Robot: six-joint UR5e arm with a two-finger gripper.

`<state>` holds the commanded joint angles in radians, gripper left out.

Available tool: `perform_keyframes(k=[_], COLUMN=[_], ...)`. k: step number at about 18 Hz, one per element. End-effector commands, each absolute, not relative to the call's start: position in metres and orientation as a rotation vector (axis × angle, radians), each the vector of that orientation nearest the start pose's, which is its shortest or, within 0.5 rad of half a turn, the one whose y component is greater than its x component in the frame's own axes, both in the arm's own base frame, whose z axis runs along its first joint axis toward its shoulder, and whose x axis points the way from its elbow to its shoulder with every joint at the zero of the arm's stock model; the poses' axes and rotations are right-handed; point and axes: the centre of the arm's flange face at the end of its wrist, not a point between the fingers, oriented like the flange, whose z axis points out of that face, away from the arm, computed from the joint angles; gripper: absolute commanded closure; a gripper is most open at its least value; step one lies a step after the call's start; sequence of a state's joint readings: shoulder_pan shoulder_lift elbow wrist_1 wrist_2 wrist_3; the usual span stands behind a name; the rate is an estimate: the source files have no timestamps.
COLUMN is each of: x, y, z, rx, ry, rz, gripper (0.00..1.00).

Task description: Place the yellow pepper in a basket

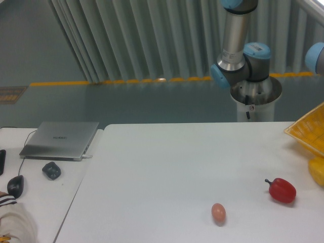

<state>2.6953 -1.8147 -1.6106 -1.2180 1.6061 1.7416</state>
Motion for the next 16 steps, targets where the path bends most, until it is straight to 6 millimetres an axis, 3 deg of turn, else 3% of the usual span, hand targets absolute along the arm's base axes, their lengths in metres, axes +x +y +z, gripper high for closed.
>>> perform_keyframes(k=[5, 11, 16], x=[-0.445, -0.436, -0.442], y=[0.402, 0.402, 0.407], z=[0.376, 0.35, 0.327], rx=[-3.105, -3.151, -3.156], ry=[0.498, 0.142, -0.058], rz=[0.145, 0.079, 0.066], gripper=[0.0, 0.0, 0.0])
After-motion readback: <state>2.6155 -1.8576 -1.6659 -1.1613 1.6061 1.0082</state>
